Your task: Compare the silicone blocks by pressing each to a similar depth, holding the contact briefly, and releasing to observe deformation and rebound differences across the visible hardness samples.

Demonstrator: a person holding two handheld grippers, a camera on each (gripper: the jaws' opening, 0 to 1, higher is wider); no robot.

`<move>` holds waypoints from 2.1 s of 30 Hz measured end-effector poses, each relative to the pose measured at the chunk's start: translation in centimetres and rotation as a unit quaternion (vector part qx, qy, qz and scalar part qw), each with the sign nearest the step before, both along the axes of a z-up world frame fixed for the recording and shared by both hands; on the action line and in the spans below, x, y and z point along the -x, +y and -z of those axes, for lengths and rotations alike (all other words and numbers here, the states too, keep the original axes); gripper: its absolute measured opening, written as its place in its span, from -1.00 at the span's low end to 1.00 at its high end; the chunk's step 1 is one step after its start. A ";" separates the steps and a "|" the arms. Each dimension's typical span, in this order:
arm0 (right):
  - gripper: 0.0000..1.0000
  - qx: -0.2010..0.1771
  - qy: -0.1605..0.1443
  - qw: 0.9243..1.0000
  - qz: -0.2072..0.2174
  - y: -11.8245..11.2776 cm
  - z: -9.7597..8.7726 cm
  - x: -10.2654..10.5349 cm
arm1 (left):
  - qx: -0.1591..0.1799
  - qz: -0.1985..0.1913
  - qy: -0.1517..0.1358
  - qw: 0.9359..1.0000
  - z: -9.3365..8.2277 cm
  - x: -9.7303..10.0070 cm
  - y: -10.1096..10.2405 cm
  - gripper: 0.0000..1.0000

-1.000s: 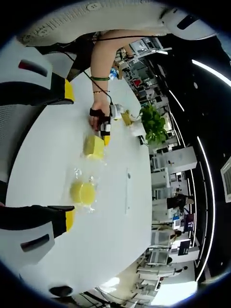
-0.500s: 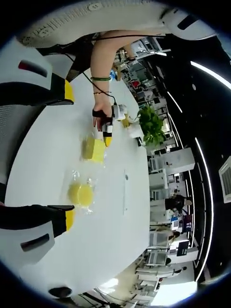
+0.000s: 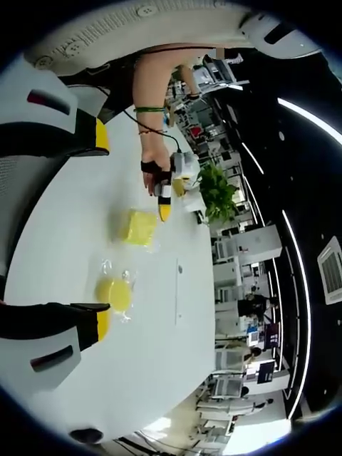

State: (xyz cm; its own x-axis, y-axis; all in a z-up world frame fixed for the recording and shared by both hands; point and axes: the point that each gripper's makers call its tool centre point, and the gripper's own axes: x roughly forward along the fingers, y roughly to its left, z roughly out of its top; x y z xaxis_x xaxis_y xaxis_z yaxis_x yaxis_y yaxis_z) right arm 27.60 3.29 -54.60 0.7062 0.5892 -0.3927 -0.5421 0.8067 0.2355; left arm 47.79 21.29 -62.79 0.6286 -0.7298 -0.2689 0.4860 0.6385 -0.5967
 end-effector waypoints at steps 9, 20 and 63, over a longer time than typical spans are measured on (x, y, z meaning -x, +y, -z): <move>0.56 -0.012 -0.027 0.999 -0.012 -0.2 -1.3 1.0 | -0.027 0.040 -0.022 0.999 -2.6 4.0 -3.4 -1.00; 0.57 -0.029 -0.053 0.998 -0.030 -0.9 -2.7 2.3 | -0.038 0.035 -0.034 0.998 -5.7 7.1 -3.1 -1.00; 0.56 0.120 -0.140 0.873 -0.451 9.9 -15.2 -5.4 | -0.109 0.121 -0.184 0.969 -24.9 14.7 -3.9 -1.00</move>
